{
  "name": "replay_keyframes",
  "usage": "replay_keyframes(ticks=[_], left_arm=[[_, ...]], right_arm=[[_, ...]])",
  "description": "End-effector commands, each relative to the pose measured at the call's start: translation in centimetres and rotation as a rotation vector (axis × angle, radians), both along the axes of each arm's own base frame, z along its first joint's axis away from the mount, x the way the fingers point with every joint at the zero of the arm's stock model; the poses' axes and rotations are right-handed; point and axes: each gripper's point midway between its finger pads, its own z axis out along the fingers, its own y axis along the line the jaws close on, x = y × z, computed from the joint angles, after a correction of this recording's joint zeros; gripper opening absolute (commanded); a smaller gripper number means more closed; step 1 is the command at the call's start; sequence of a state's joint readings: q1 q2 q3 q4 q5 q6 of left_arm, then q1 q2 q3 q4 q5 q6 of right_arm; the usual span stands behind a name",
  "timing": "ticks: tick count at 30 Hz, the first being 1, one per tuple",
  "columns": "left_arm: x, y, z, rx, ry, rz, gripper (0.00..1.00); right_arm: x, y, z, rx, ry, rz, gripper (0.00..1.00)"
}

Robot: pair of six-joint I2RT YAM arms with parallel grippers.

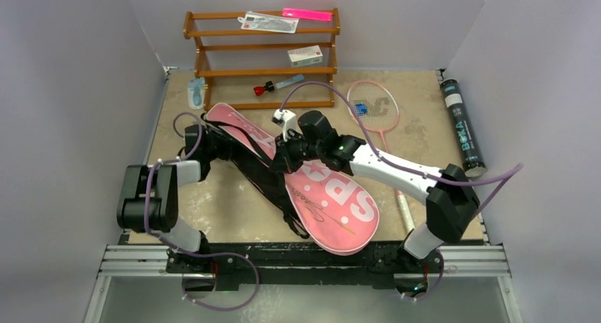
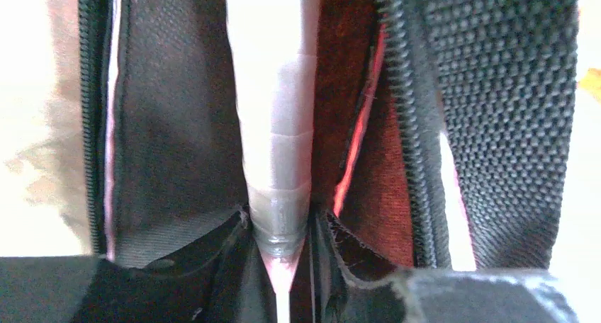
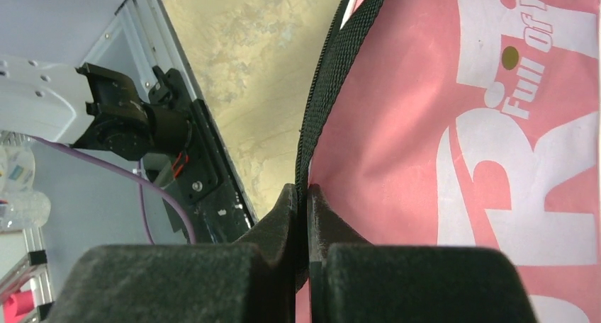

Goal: Pack up the badminton gear
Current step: Place the racket in the racket bag.

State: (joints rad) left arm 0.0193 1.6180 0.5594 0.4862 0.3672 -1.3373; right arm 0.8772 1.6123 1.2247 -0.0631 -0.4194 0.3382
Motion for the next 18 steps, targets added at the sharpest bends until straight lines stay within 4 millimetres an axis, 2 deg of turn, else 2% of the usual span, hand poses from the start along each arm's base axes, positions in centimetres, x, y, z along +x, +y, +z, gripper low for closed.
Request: replay_keyframes(ticks=[1, 5, 9, 12, 14, 18], left_arm=[[0.5, 1.0, 6.4, 0.134, -0.088, -0.003, 0.37], [-2.1, 1.8, 6.3, 0.214, 0.024, -0.021, 0.44], [-4.3, 0.8, 4.7, 0.215, 0.138, -0.124, 0.45], [-4.8, 0.7, 3.9, 0.225, 0.187, -0.162, 0.45], [-5.0, 0.9, 4.2, 0.232, 0.189, -0.153, 0.45], [-5.5, 0.9, 6.5, 0.241, 0.125, -0.147, 0.44]], right_arm=[[1.5, -0.1, 4.3, 0.113, -0.078, -0.096, 0.00], [3.2, -0.6, 3.7, 0.122, -0.012, -0.161, 0.00], [4.1, -0.5, 3.2, 0.157, 0.032, -0.170, 0.00], [5.3, -0.4, 3.2, 0.184, 0.050, -0.189, 0.00], [6.0, -0.4, 3.3, 0.206, 0.071, -0.195, 0.00], [7.4, -0.5, 4.0, 0.235, 0.087, -0.199, 0.00]])
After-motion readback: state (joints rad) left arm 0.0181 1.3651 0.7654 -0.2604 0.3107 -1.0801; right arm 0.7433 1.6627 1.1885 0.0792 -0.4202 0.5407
